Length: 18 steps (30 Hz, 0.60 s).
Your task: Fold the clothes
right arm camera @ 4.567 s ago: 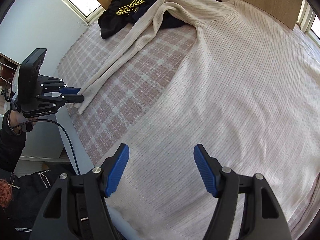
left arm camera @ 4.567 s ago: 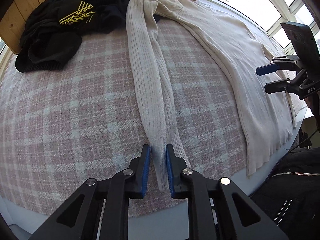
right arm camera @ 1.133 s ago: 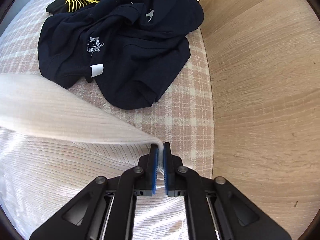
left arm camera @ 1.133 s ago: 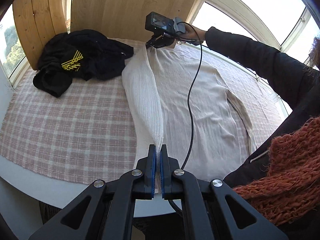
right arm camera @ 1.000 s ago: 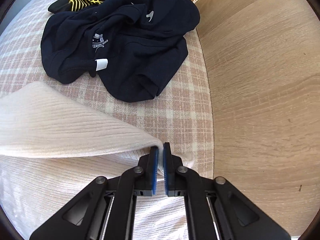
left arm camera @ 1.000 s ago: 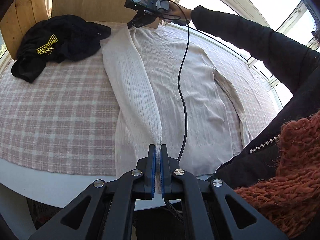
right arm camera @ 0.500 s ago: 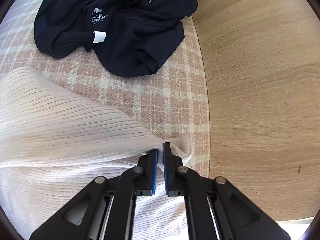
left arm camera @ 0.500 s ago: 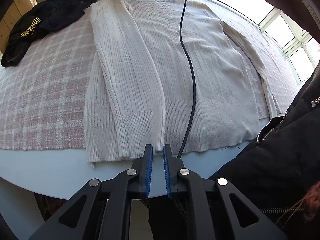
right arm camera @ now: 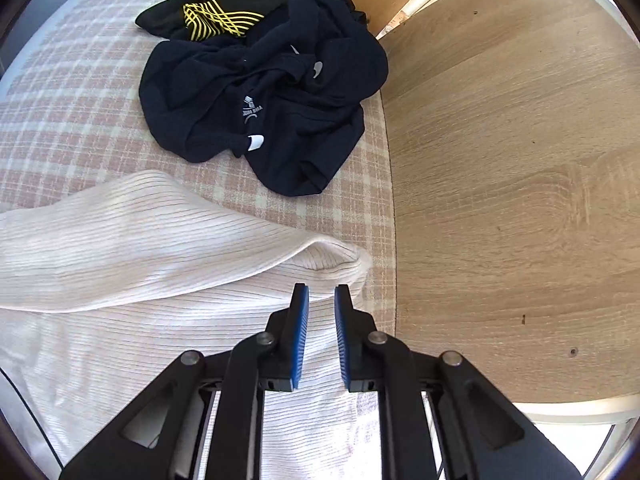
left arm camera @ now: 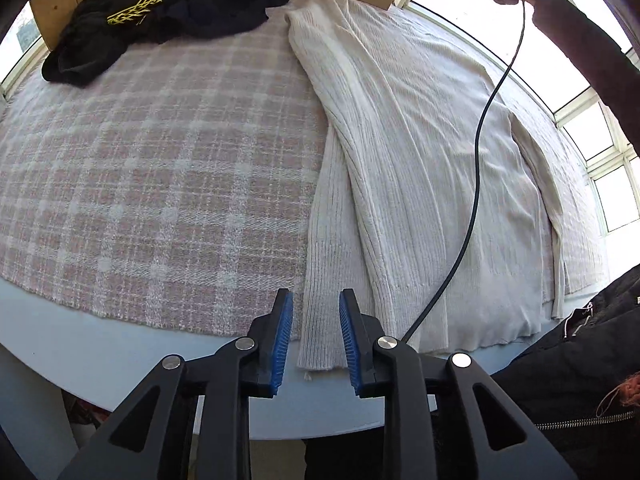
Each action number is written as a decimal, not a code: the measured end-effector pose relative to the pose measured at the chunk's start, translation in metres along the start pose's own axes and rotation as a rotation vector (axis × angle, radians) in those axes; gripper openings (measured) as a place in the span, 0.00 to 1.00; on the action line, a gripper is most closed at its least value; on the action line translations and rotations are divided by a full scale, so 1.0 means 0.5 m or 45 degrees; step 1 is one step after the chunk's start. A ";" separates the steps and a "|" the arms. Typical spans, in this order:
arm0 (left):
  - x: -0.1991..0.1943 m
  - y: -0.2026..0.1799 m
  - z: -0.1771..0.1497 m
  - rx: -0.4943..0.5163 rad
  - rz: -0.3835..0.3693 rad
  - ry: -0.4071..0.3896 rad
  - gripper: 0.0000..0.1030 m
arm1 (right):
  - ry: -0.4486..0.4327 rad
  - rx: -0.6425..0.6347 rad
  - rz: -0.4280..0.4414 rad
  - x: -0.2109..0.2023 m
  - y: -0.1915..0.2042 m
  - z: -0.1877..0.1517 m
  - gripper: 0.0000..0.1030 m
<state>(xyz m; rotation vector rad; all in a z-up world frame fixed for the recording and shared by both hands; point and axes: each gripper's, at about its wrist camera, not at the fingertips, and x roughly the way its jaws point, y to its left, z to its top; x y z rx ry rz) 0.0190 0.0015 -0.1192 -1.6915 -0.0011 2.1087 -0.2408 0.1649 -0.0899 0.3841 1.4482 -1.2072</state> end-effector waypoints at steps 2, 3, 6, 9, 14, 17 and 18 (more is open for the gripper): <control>0.019 -0.005 0.010 0.024 0.002 0.018 0.22 | 0.003 -0.009 0.055 -0.008 0.026 0.006 0.22; 0.026 -0.008 0.014 0.035 0.004 0.024 0.22 | 0.005 -0.012 0.083 -0.011 0.039 0.009 0.23; 0.039 -0.017 0.017 0.083 0.012 0.044 0.22 | -0.020 -0.072 0.178 -0.026 0.099 0.027 0.23; 0.046 -0.021 0.016 0.116 -0.005 0.050 0.21 | -0.013 -0.171 0.198 -0.026 0.159 0.052 0.33; 0.029 0.005 0.009 0.090 -0.006 0.026 0.11 | 0.091 0.049 0.291 0.002 0.128 0.026 0.39; -0.011 0.038 0.020 0.043 -0.091 -0.038 0.10 | 0.066 0.386 0.405 0.009 0.057 -0.033 0.39; -0.029 0.049 0.030 0.034 -0.123 -0.072 0.10 | 0.049 0.511 0.444 0.013 0.032 -0.054 0.39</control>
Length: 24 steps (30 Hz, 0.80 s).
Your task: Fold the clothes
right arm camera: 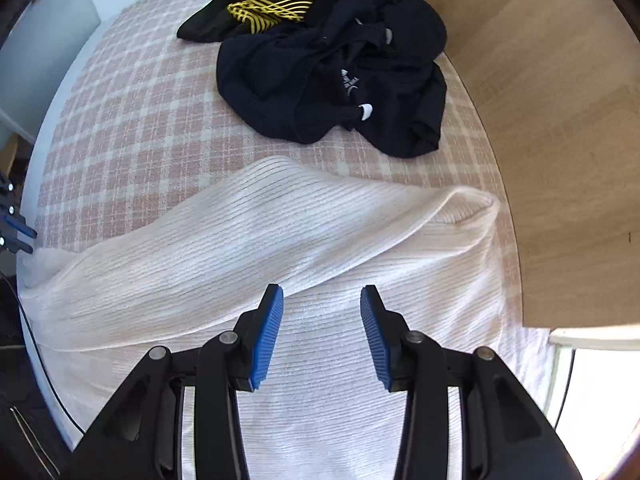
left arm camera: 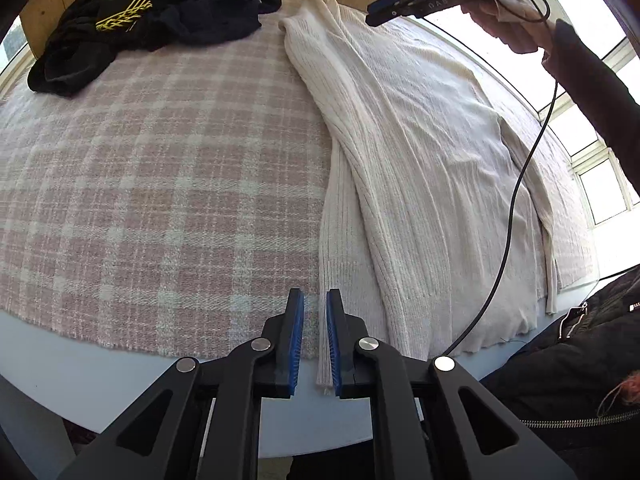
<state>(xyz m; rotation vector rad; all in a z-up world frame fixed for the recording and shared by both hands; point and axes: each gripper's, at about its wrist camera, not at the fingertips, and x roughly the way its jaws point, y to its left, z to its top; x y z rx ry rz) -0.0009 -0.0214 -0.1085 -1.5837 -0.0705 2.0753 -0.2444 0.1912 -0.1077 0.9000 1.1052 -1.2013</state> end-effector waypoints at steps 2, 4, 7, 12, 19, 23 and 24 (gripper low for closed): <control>-0.025 0.018 0.043 0.014 -0.037 -0.059 0.15 | -0.033 0.240 0.042 -0.006 -0.060 -0.024 0.39; -0.033 0.035 0.109 0.063 -0.021 -0.092 0.18 | -0.055 0.389 0.049 -0.003 -0.097 -0.038 0.39; -0.016 0.037 0.233 0.160 -0.052 -0.128 0.20 | -0.090 0.464 -0.024 0.005 -0.123 -0.029 0.39; 0.073 0.006 0.435 0.277 -0.194 -0.136 0.23 | -0.034 0.493 -0.125 0.058 -0.173 0.014 0.39; 0.253 0.001 0.586 0.369 -0.107 0.070 0.23 | -0.023 0.533 -0.110 0.095 -0.221 -0.001 0.39; 0.268 0.033 0.578 0.384 -0.036 0.104 0.02 | -0.017 0.449 -0.160 0.113 -0.214 0.001 0.39; 0.264 0.045 0.576 0.365 -0.047 0.101 0.02 | -0.035 0.439 -0.166 0.111 -0.216 0.003 0.39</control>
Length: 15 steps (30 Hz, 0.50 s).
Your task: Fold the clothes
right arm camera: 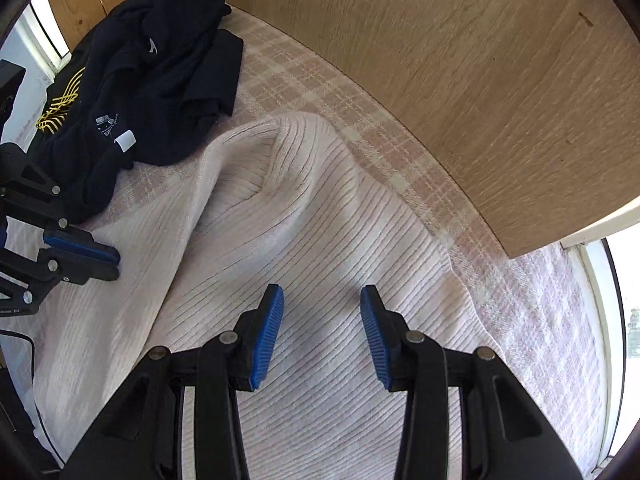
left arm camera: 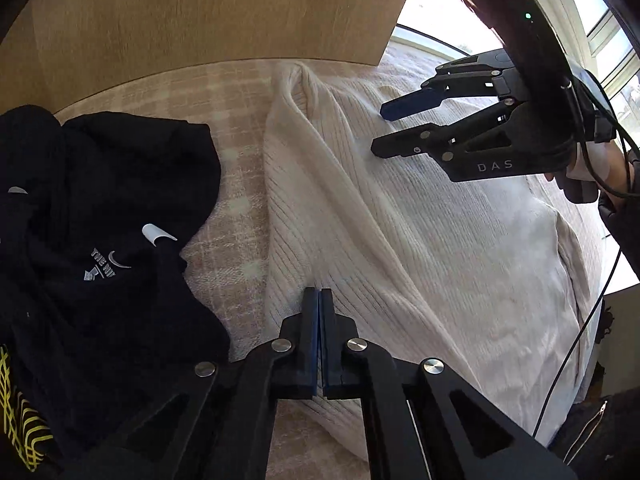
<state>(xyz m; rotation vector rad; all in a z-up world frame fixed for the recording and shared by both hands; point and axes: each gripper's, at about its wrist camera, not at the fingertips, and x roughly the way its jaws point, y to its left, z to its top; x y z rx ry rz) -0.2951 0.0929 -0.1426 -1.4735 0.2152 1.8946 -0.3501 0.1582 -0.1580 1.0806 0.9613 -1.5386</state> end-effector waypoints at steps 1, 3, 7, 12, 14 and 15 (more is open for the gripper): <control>-0.005 0.009 -0.006 -0.016 -0.009 -0.006 0.02 | -0.024 -0.004 0.000 -0.002 -0.002 0.004 0.39; -0.017 0.011 -0.011 -0.024 -0.007 -0.025 0.02 | -0.063 0.003 0.020 -0.005 -0.010 0.012 0.39; -0.054 -0.004 0.013 -0.004 0.051 -0.120 0.09 | -0.029 -0.024 -0.030 0.017 -0.021 0.022 0.42; -0.021 -0.032 0.071 0.035 0.013 -0.131 0.16 | -0.094 0.005 -0.013 0.007 -0.033 0.034 0.42; 0.011 -0.036 0.079 0.072 0.090 -0.079 0.17 | -0.096 0.000 -0.015 0.015 -0.040 0.036 0.42; 0.026 -0.035 0.079 0.086 0.133 -0.052 0.19 | -0.096 -0.002 -0.012 0.020 -0.044 0.036 0.42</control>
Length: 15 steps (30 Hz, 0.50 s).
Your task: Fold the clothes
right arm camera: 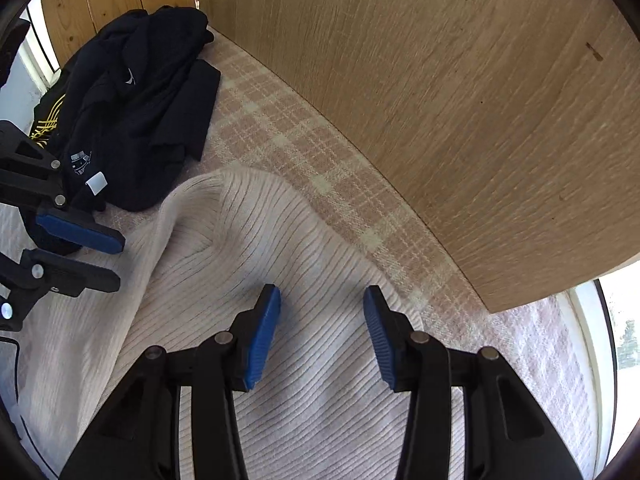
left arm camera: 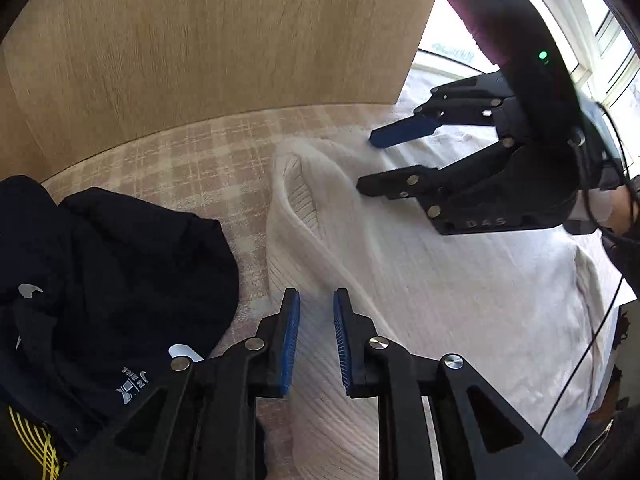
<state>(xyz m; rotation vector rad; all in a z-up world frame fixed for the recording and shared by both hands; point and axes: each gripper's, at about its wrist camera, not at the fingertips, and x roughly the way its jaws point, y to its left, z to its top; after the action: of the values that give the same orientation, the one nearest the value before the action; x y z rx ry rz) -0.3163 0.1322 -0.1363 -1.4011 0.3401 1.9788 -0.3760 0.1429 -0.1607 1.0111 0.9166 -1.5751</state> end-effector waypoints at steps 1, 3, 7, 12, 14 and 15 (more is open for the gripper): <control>0.012 0.001 -0.002 0.012 0.041 0.024 0.20 | 0.000 -0.002 0.003 0.004 -0.004 0.000 0.43; 0.010 0.010 -0.018 0.000 0.109 0.038 0.35 | -0.038 0.063 0.046 -0.008 -0.025 -0.003 0.43; -0.005 0.029 -0.036 -0.067 0.054 -0.005 0.33 | -0.137 0.143 0.120 -0.042 -0.045 0.002 0.43; -0.054 -0.032 -0.006 -0.001 -0.065 -0.147 0.27 | -0.136 0.126 0.101 -0.044 -0.028 0.029 0.43; -0.042 -0.068 0.012 0.090 -0.086 -0.129 0.28 | -0.096 0.159 0.170 -0.039 -0.036 0.015 0.43; -0.022 -0.079 0.019 0.117 -0.071 -0.088 0.30 | -0.081 0.166 0.184 -0.035 -0.036 0.010 0.43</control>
<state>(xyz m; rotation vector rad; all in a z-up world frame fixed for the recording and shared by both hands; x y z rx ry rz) -0.2954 0.1625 -0.1160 -1.2682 0.3524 1.9362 -0.3921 0.1480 -0.1412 1.0872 0.6896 -1.5511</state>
